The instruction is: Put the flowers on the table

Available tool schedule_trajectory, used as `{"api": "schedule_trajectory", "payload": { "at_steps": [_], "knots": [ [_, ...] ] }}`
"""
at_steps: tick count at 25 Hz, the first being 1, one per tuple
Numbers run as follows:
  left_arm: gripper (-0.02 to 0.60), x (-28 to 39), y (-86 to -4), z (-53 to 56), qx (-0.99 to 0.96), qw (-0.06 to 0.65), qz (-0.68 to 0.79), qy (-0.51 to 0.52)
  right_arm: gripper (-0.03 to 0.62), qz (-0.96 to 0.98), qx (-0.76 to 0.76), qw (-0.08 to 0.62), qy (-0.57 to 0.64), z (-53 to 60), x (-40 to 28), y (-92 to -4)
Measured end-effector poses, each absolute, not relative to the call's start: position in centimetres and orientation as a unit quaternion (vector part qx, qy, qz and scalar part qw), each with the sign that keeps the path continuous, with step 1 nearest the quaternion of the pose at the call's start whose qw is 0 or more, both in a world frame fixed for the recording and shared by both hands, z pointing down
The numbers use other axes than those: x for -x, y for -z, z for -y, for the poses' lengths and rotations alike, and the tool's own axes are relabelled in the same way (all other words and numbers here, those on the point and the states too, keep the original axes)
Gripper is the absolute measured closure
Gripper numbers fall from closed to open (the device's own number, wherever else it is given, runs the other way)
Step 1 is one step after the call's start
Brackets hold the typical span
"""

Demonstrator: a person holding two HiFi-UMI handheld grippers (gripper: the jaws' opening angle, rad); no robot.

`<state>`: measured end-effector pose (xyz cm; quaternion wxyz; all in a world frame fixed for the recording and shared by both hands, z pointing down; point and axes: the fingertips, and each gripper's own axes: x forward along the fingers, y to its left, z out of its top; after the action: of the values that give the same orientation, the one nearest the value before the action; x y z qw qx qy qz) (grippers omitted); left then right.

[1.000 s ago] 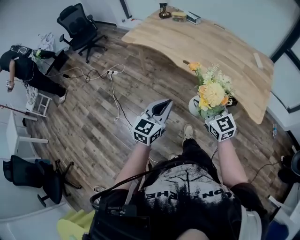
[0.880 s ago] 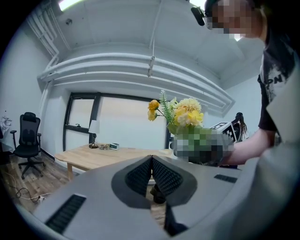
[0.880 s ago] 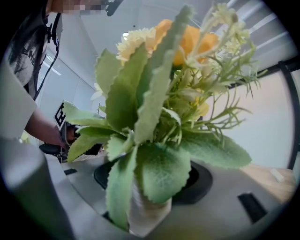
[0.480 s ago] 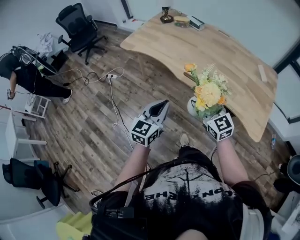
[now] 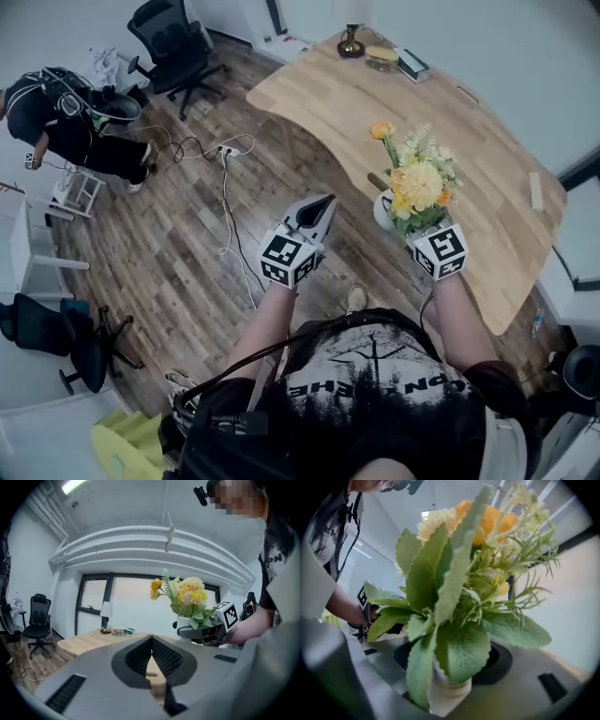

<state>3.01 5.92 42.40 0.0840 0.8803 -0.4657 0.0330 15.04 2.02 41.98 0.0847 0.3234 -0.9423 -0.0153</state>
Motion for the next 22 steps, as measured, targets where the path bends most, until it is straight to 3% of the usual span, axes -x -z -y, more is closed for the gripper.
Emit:
{"api": "schedule_trajectory", "payload": {
  "at_steps": [12, 22],
  "knots": [
    [0.568, -5.2, -43.0, 0.8, -0.876, 0.080, 0.473, -0.055, 0.349, 0.949, -0.305, 0.082, 0.007, 5.1, -16.3, -43.0],
    [0.568, -2.8, -43.6, 6.1, -0.880, 0.081, 0.464, -0.061, 0.349, 0.946, -0.315, 0.082, -0.001, 10.2, -14.1, -44.0]
  ]
}}
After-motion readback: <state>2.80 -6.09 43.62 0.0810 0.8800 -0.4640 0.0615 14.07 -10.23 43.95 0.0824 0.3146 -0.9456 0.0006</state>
